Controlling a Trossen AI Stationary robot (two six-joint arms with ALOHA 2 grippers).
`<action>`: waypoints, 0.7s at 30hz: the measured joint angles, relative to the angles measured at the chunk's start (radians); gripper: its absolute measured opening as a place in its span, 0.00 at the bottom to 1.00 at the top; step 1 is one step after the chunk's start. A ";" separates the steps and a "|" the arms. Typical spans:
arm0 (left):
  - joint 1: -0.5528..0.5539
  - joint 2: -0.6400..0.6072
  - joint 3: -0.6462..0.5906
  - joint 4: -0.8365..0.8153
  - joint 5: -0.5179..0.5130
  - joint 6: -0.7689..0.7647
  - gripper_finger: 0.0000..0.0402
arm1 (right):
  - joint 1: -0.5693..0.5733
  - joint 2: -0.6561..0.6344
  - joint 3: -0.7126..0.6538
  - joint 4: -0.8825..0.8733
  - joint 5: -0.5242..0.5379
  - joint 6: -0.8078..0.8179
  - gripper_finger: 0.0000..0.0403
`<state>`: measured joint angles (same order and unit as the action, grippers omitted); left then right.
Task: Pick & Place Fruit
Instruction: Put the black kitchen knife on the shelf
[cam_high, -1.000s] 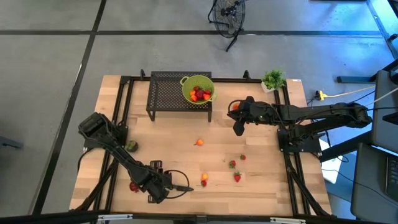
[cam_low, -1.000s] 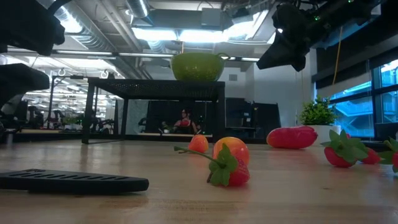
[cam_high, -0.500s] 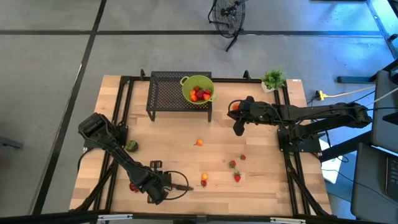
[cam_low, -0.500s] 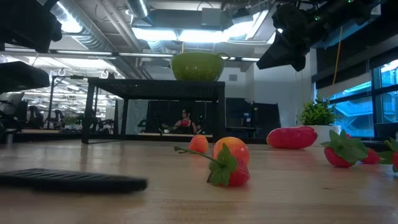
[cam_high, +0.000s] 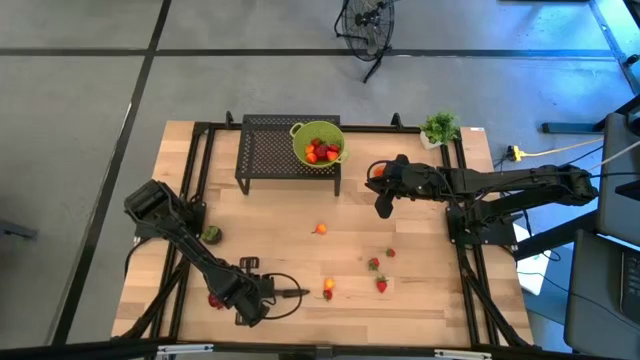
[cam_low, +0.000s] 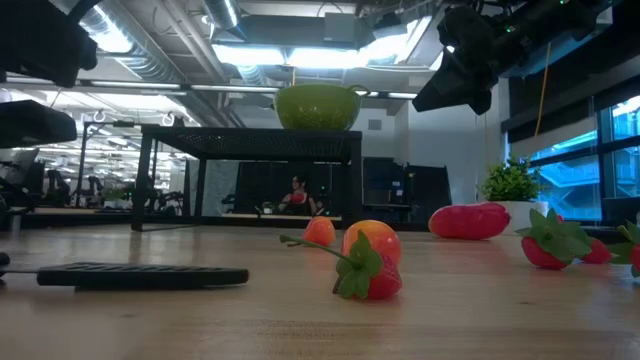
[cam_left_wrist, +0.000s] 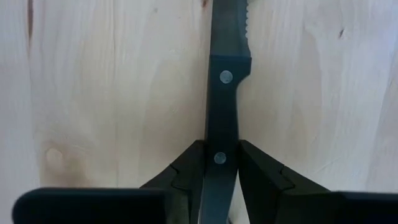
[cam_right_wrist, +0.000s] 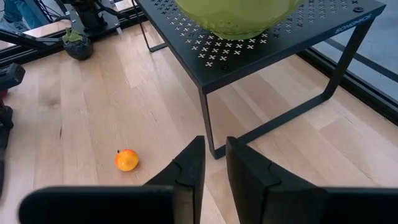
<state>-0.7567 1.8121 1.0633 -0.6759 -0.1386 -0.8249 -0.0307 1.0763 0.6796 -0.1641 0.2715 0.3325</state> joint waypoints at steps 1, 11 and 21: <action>0.000 -0.003 0.000 -0.004 0.003 0.000 0.20 | 0.000 0.000 0.000 0.000 0.000 0.000 0.16; -0.001 -0.007 0.000 0.002 0.005 0.000 0.21 | 0.000 0.000 0.000 0.000 -0.002 0.000 0.10; -0.001 -0.009 0.002 0.005 0.001 0.000 0.21 | 0.000 0.000 0.000 0.000 -0.002 0.000 0.08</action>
<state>-0.7574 1.8034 1.0653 -0.6708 -0.1377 -0.8253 -0.0307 1.0763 0.6796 -0.1642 0.2696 0.3325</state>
